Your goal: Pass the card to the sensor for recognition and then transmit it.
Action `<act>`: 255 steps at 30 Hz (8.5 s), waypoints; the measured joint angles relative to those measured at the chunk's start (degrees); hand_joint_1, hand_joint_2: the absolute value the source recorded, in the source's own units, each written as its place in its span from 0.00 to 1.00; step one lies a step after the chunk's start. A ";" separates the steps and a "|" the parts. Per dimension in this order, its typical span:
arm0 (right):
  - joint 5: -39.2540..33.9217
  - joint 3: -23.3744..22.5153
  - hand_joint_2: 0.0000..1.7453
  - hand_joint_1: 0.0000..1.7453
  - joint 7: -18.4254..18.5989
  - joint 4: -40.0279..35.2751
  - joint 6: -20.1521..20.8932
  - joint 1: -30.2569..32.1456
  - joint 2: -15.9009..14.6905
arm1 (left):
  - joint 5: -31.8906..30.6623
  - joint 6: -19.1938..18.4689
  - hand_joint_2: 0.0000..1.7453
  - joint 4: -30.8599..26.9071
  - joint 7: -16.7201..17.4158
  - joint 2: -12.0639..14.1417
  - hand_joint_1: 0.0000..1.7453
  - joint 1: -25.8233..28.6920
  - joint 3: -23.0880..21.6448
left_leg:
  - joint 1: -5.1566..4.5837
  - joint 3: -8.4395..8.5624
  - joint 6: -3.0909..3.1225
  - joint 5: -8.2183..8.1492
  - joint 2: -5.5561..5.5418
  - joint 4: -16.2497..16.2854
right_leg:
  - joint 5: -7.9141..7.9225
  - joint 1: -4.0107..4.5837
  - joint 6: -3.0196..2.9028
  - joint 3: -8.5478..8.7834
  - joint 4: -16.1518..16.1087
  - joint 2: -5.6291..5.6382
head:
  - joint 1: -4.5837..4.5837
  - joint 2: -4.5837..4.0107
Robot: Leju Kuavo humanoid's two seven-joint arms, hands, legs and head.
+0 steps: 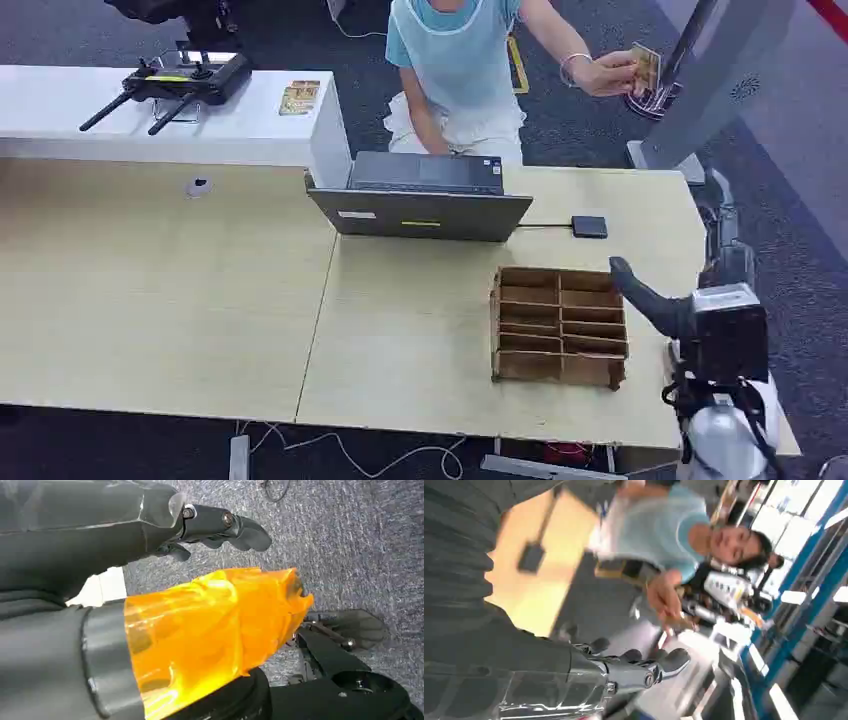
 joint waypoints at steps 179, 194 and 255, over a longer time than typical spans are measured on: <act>-30.53 -18.84 1.00 1.00 4.67 63.04 26.52 -3.01 -33.16 | 1.55 -0.85 0.00 1.03 0.59 0.98 0.00 0.10 -4.31 | -0.02 -0.17 0.19 -0.23 -0.20 0.06 | -0.13 -0.02 0.16 -0.10 -0.07 -0.14 | 0.00 -0.02; -29.70 -16.59 1.00 1.00 4.43 62.82 27.33 -2.04 -33.27 | 1.81 -0.83 0.00 1.38 0.39 0.96 0.00 0.09 -4.31 | -0.02 -0.16 0.19 -0.23 -0.17 0.06 | -0.13 -0.02 0.16 -0.10 -0.08 -0.12 | 0.00 -0.02; -41.74 -12.37 1.00 1.00 5.72 51.87 34.59 6.09 -35.28 | 2.40 -0.33 0.00 1.44 -0.15 1.01 0.00 0.17 -4.31 | -0.02 -0.16 0.18 -0.28 -0.16 0.06 | -0.16 -0.02 0.18 -0.09 -0.08 -0.12 | 0.00 -0.02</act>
